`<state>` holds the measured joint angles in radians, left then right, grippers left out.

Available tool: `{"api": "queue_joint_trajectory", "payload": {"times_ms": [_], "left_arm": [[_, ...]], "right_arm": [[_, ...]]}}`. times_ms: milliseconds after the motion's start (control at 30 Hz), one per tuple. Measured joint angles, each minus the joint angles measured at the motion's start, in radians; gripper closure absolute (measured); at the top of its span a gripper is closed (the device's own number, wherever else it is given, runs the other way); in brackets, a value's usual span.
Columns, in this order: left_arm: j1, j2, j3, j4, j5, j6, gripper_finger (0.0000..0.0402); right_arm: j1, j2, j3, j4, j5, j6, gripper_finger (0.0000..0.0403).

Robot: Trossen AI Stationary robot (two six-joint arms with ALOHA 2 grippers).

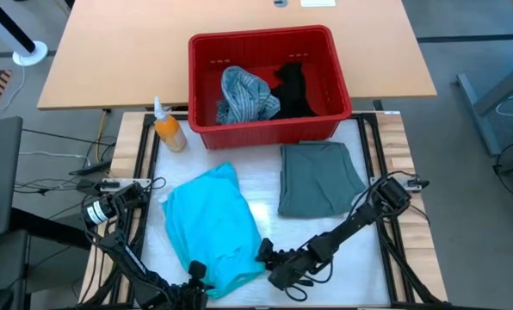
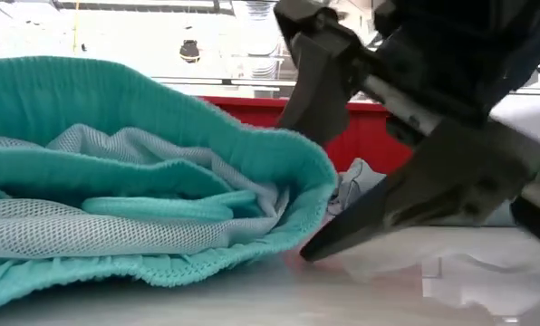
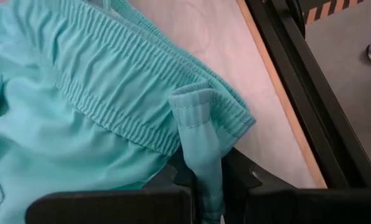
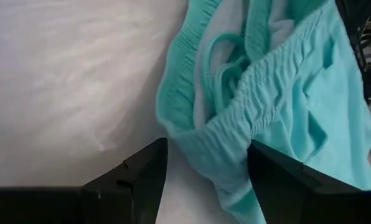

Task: Fold Laundry from Bin
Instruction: Fold the light blue shorts

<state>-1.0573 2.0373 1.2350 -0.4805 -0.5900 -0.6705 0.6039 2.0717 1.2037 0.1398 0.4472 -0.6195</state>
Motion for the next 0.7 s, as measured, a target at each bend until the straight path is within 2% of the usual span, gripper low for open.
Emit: {"api": "queue_joint_trajectory", "payload": {"times_ms": [100, 200, 367, 467, 700], "left_arm": [[0.0, 0.0, 0.0, 0.002, 0.0, -0.006, 0.0383], [-0.001, -0.003, 0.0, 0.003, 0.002, -0.008, 0.0383], [-0.006, -0.022, -0.002, -0.006, 0.012, -0.032, 0.0383], [-0.006, -0.041, -0.003, -0.007, 0.021, -0.063, 0.0384], [0.003, -0.129, -0.004, -0.01, -0.036, -0.124, 0.0384]], "right_arm": [[-0.001, 0.009, 0.001, 0.05, 0.0, -0.008, 0.0177], [-0.001, 0.009, 0.001, 0.04, 0.0, 0.012, 0.0211], [-0.001, 0.009, 0.001, 0.028, -0.001, 0.054, 0.0307], [0.003, 0.009, 0.002, 0.022, -0.003, 0.182, 0.0368], [-0.019, -0.086, 0.002, -0.197, -0.103, 0.493, 0.0369]]}}
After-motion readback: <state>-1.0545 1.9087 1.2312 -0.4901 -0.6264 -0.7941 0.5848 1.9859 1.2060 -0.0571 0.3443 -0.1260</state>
